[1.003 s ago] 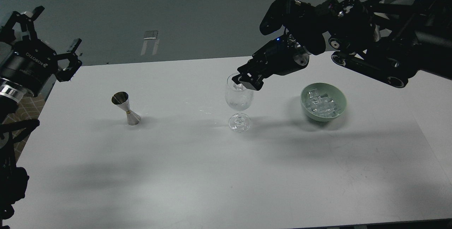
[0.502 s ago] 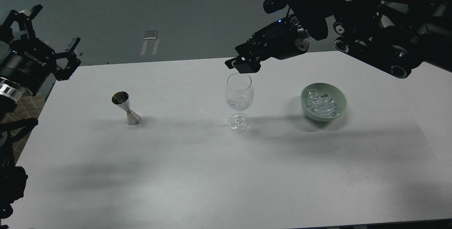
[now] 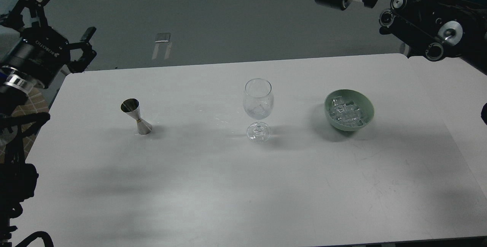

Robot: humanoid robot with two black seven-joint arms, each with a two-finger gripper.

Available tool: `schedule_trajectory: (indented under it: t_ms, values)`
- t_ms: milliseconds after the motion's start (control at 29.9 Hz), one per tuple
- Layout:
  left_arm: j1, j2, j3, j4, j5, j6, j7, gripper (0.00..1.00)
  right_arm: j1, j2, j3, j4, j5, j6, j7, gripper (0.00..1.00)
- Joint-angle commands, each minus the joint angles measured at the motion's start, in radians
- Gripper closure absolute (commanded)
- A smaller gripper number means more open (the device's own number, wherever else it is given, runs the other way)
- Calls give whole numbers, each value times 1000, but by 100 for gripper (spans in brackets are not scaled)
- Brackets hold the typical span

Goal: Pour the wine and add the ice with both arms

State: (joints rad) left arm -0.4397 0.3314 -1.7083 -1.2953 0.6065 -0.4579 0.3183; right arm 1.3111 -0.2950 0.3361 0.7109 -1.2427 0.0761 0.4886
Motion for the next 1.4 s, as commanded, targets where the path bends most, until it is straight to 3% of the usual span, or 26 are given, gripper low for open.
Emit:
schedule_trajectory:
  t_ms: [0, 33, 134, 334, 736, 936, 1103, 1170, 1371]
  values:
    - [-45, -31, 42, 11, -1, 14, -68, 2, -16, 40, 4, -69, 153, -15, 0, 0]
    - [-66, -46, 50, 27, 4, 22, -114, 2, -24, 40, 8, -79, 213, -22, 0, 0]
    - [-125, -48, 102, 108, 4, 38, -153, 2, -27, 42, 9, -87, 328, -36, 0, 0]
    - [-250, -49, 199, 362, -1, 21, -139, 2, -33, 60, 54, -172, 633, -25, 0, 3]
    - [-359, -58, 383, 522, 4, -25, -140, 2, -85, 146, 135, -223, 921, -15, 0, 8]
    - [-369, -43, 464, 542, 21, -22, -139, 2, -156, 218, 189, -217, 930, -18, 0, 0]
    - [-396, -25, 545, 573, 48, 14, -130, 2, -179, 229, 192, -212, 931, -16, 0, 0]
    - [-430, -23, 610, 585, 67, 85, -131, 2, -179, 231, 202, -212, 931, -18, 0, 0]
    - [-488, -28, 674, 675, 75, 156, -122, 2, -179, 231, 276, -220, 934, -21, 0, 0]
